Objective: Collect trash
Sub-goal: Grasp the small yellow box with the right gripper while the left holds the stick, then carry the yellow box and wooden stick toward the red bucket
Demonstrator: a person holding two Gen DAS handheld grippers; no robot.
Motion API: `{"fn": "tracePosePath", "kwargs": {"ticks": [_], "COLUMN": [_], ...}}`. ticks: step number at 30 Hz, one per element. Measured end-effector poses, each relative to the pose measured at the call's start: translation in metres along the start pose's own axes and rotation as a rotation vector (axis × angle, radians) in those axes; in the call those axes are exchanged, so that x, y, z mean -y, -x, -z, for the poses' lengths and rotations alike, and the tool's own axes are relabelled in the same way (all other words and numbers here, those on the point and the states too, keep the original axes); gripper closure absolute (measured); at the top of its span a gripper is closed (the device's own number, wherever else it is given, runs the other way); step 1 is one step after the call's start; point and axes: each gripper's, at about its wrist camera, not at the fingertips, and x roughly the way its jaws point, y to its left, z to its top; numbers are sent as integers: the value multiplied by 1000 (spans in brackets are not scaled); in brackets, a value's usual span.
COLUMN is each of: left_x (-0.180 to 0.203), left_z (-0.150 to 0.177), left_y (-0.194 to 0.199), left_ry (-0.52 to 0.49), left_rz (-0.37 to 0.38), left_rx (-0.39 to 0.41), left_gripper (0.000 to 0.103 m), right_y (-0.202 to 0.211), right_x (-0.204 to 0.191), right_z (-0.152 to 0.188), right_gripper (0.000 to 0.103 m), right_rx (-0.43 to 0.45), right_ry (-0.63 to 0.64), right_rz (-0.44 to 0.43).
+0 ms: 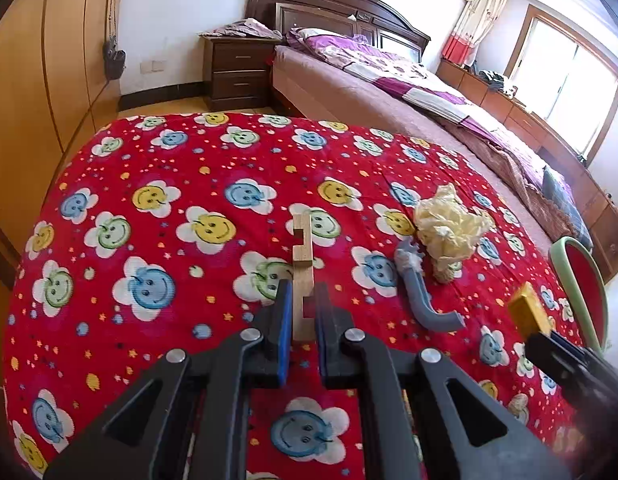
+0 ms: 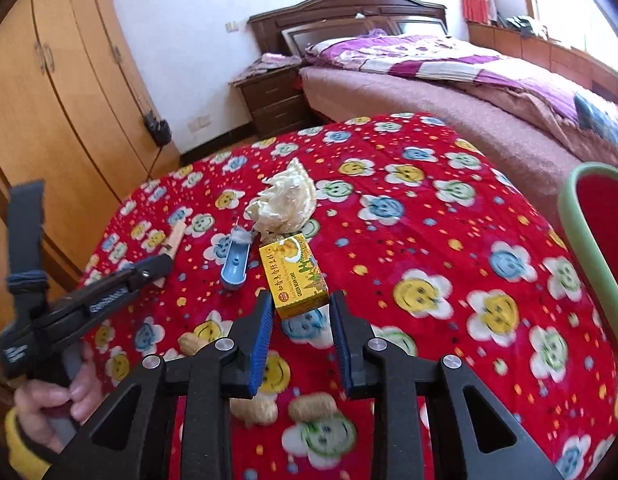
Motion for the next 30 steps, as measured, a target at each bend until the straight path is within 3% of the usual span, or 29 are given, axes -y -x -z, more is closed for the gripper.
{"fn": "tracePosePath", "kwargs": {"ticks": [8, 21, 30], "left_x": [14, 60, 96], "left_z": [-1, 21, 27], "left_y": [27, 81, 93], "left_ry": [-11, -55, -47], "left_rz": [27, 101, 176], "left_rx": [49, 52, 40], "left_gripper": [94, 94, 94], "right_y": [41, 81, 102], "right_x": [26, 55, 82], "right_z": [13, 32, 41], "right_gripper": [74, 74, 74], "right_rx": [43, 94, 116], "right_ry": [-55, -108, -153], "right_rz": [1, -35, -28]}}
